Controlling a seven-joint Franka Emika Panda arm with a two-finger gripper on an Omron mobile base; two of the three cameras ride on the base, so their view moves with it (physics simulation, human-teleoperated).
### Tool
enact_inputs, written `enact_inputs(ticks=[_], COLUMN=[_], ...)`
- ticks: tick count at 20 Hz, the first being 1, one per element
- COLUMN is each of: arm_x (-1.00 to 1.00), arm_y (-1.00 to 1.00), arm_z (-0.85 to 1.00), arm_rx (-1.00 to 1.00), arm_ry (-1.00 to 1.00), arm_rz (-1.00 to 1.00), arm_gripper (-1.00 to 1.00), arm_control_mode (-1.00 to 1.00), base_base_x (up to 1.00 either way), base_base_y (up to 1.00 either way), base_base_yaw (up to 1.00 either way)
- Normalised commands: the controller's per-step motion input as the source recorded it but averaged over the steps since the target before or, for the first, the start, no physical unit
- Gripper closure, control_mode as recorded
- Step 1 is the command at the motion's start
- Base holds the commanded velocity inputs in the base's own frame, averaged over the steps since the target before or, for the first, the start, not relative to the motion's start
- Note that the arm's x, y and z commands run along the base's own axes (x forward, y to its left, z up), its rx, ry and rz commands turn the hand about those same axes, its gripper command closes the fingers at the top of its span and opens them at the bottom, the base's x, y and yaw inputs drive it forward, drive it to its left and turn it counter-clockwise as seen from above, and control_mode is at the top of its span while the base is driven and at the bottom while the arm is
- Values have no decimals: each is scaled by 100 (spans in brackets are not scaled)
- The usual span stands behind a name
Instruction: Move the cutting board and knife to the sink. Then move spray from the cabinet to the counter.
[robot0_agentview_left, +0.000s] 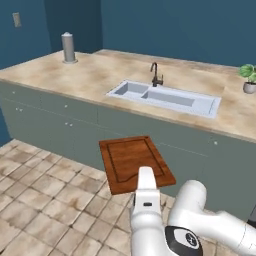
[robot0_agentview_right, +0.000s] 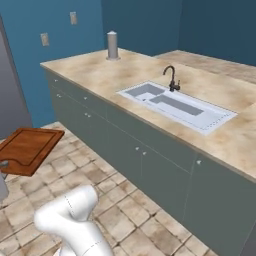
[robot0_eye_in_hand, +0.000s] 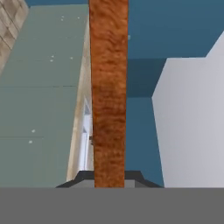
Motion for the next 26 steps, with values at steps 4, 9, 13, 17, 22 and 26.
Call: enact_inputs(ticks=[4,9,13,17,22,26], arm_x=[0,0,0,0,0,0], arm_y=[0,0,0,0,0,0], arm_z=[0,0,0,0,0,0], arm_rx=[0,0,0,0,0,0], arm_ry=[0,0,0,0,0,0], arm_rz=[0,0,0,0,0,0], arm_gripper=[100,100,100,100,100,100], arm_control_mode=[100,100,100,100,100,100], base_base_x=[77,71,60,54,52,47], base_base_y=[18,30,40,45,43,39], base_base_yaw=[-23,-15,-20,-35,-41,-49])
